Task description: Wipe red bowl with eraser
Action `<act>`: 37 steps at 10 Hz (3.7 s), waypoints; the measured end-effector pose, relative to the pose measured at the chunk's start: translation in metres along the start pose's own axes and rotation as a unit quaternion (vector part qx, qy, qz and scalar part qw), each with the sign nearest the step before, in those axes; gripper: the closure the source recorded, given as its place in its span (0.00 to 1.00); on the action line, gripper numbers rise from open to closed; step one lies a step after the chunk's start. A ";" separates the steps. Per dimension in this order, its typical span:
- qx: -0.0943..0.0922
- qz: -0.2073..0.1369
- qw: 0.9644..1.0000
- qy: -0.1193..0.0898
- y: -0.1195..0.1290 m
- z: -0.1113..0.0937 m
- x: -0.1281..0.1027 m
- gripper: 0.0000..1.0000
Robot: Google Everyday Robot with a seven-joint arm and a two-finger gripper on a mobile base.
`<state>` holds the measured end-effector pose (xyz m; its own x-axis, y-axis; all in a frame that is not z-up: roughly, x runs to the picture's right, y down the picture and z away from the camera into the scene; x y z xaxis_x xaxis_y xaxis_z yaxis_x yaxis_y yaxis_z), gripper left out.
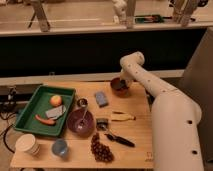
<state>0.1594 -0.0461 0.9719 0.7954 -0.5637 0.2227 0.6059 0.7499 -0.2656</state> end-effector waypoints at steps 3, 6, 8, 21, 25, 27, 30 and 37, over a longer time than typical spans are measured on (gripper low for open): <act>0.002 0.017 1.000 0.022 0.015 -0.019 0.019 1.00; 0.005 0.031 0.999 0.045 0.021 -0.031 0.034 1.00; 0.007 0.036 0.998 0.051 0.015 -0.026 0.040 1.00; 0.006 0.001 1.000 0.008 -0.023 0.013 0.012 1.00; 0.008 -0.018 1.000 -0.014 -0.013 0.005 -0.009 1.00; 0.007 -0.023 1.000 -0.013 -0.002 -0.006 -0.012 1.00; 0.005 -0.020 1.000 0.010 0.012 -0.026 -0.002 1.00; 0.005 0.002 0.998 0.056 0.009 -0.028 0.035 1.00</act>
<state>0.1929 -0.0687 0.9509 0.7956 -0.5947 0.1152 0.6022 0.7557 -0.2576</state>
